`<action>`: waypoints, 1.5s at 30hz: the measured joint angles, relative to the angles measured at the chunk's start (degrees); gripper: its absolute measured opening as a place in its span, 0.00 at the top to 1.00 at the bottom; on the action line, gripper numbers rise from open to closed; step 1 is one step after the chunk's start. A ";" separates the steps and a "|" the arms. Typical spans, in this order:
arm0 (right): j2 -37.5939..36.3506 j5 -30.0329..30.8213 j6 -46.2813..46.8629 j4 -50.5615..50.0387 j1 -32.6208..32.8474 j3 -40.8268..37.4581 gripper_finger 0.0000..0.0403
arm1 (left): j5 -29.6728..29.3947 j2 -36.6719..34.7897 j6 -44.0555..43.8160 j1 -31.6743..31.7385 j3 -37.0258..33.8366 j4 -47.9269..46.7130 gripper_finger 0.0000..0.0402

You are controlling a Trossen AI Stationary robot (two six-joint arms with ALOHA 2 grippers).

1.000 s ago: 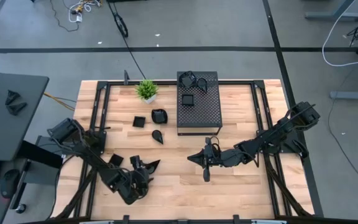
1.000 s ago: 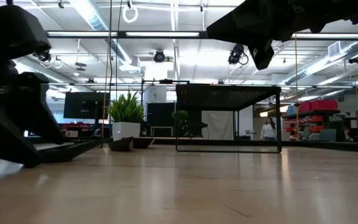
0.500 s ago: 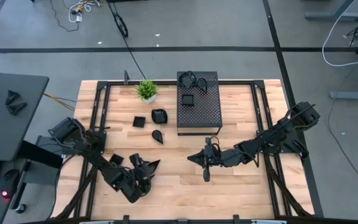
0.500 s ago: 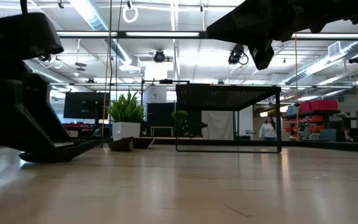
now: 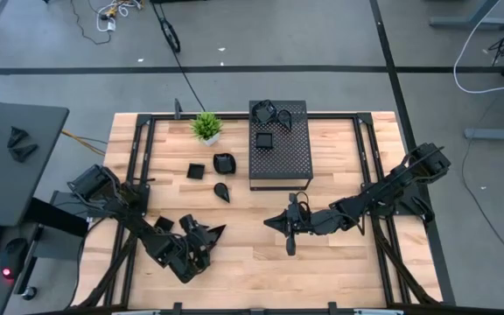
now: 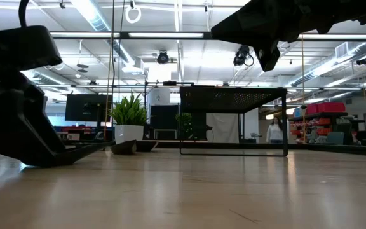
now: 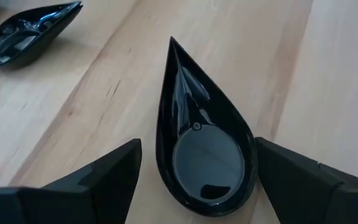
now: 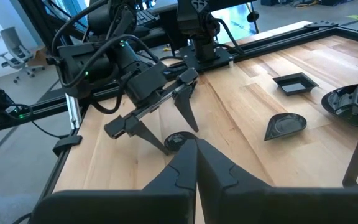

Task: Pick & Place Mini shaped plates
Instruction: Stack the bottom drop shaped plate on top of the drop shaped plates on the shelf

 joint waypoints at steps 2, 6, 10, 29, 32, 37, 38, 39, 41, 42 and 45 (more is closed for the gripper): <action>0.00 0.00 0.00 0.00 -0.01 0.00 0.98 | -0.01 0.00 1.07 0.00 -0.02 -0.04 0.25; 0.00 0.00 0.00 0.00 0.00 0.00 0.98 | -0.11 0.00 2.67 0.50 -0.04 -0.25 0.30; 0.00 0.00 0.00 0.00 -0.02 0.00 0.98 | 0.44 0.00 3.01 1.12 -0.04 -0.16 0.35; 0.00 0.00 0.00 0.00 0.00 0.00 0.98 | 0.59 0.07 18.72 2.48 -0.13 8.50 0.38; 0.00 0.00 2.03 0.00 -0.01 0.00 0.98 | 0.60 0.07 24.12 3.68 -0.13 12.41 0.38; 0.00 -0.69 7.34 -1.25 -0.04 0.02 0.98 | 3.46 0.07 33.79 6.52 1.12 15.68 0.38; 0.02 -1.62 6.55 -1.56 -0.18 0.02 0.98 | 4.33 0.07 35.82 7.21 1.70 15.72 0.38; 0.02 -2.75 5.95 -1.74 -0.45 0.02 0.97 | 5.28 0.07 37.80 7.92 2.24 15.68 0.38; 0.02 -5.67 4.33 -1.80 -0.89 0.02 0.94 | 6.92 0.07 41.52 9.32 3.42 15.57 0.38; -0.02 -6.67 3.25 -1.85 -1.05 0.02 0.91 | 7.70 0.07 43.17 10.00 4.03 15.62 0.38; -0.17 -7.56 -1.52 -1.86 -1.11 0.02 0.82 | 10.17 0.07 47.90 12.05 5.95 15.56 0.38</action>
